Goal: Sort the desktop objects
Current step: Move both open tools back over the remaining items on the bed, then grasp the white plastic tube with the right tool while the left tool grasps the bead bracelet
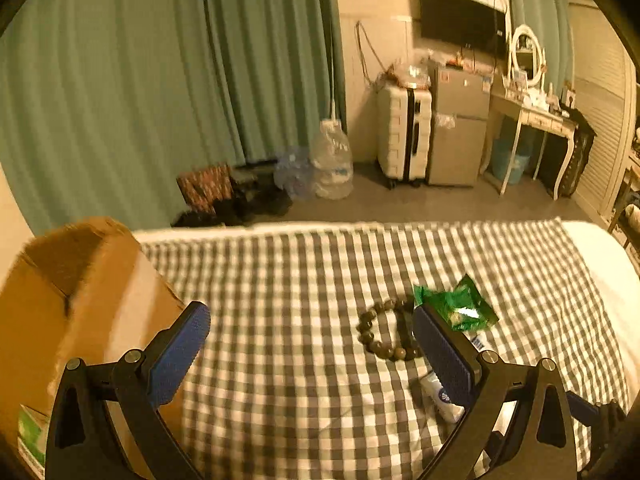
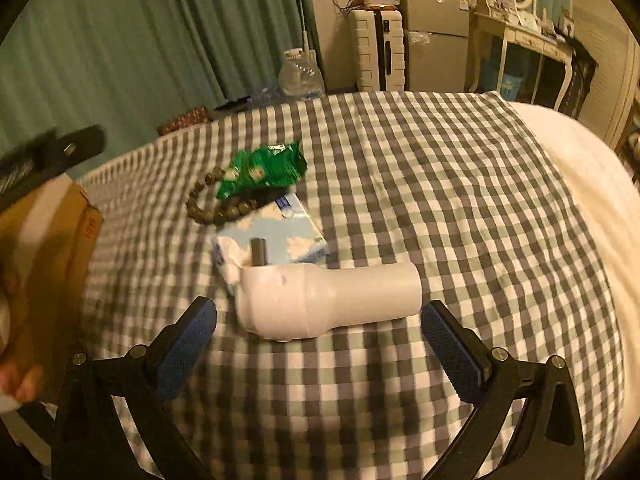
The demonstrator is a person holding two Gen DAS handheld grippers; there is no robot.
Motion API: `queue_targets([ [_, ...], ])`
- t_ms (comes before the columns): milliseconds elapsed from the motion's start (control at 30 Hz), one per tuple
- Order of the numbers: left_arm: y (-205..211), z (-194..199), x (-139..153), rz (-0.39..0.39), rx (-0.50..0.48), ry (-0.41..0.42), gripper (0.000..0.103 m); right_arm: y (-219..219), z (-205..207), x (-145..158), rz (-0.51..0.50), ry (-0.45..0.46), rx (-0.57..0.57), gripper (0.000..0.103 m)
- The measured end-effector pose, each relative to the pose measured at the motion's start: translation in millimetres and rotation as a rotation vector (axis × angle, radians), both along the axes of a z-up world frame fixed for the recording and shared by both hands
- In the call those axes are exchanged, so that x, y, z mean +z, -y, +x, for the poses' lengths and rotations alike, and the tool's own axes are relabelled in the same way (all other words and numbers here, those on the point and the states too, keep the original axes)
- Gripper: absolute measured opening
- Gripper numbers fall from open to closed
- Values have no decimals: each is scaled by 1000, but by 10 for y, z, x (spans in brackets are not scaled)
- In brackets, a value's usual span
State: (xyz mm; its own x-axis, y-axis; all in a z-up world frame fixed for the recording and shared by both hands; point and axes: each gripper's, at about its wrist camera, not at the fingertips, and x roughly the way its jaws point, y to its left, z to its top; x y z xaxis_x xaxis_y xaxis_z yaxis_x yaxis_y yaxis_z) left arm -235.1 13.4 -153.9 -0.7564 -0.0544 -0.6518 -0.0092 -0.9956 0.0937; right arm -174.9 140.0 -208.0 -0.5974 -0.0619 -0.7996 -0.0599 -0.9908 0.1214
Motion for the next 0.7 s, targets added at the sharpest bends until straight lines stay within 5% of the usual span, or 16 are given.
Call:
queue_targets([
  [133, -42, -101, -170, -62, 5, 25, 103, -51, -16, -127, -10, 7, 0, 103],
  [433, -16, -413, -645, -15, -1, 180, 103, -47, -157, -368, -35, 20, 6, 103],
  [700, -94, -531, -980, 2, -31, 252, 103, 38, -177, -489, 67, -29, 56, 103],
])
